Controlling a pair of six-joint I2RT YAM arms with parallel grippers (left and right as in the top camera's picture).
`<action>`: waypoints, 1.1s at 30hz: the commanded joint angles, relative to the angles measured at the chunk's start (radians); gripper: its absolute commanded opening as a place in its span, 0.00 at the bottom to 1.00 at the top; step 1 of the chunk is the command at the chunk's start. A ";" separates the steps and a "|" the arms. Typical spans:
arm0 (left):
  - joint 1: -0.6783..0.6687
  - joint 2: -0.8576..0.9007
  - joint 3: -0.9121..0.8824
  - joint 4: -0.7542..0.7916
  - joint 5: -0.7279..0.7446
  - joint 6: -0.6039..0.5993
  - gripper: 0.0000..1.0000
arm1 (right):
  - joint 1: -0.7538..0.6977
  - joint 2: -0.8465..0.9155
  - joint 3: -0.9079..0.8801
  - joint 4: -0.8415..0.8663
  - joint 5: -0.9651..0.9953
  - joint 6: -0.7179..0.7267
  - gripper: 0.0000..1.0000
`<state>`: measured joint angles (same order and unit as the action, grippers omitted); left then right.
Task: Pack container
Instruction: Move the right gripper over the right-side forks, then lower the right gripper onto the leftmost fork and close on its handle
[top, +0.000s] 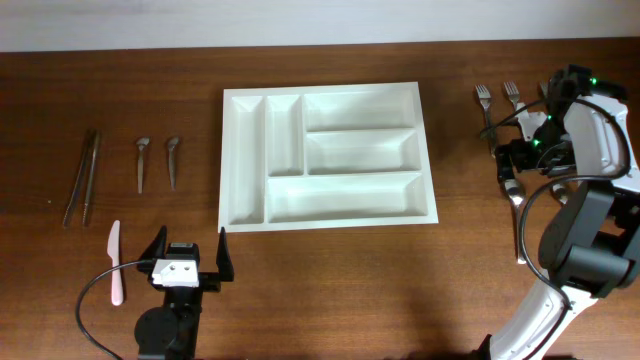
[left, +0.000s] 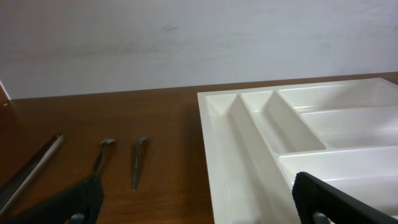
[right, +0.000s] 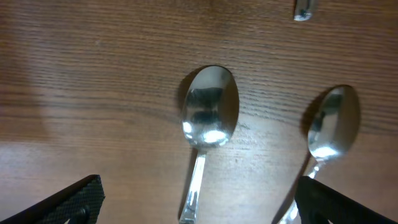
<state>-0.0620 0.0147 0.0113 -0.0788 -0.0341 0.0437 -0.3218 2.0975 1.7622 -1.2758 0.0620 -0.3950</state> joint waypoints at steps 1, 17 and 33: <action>0.005 -0.008 -0.002 -0.004 0.004 -0.006 0.99 | -0.013 0.039 -0.029 0.017 0.002 -0.015 0.99; 0.005 -0.008 -0.002 -0.004 0.004 -0.006 0.99 | 0.132 0.071 -0.017 0.216 -0.060 0.086 0.99; 0.005 -0.008 -0.002 -0.004 0.004 -0.006 0.99 | 0.164 0.328 0.629 -0.063 -0.033 0.113 0.99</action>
<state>-0.0620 0.0147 0.0113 -0.0788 -0.0341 0.0437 -0.1413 2.3402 2.3123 -1.3045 0.0284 -0.2699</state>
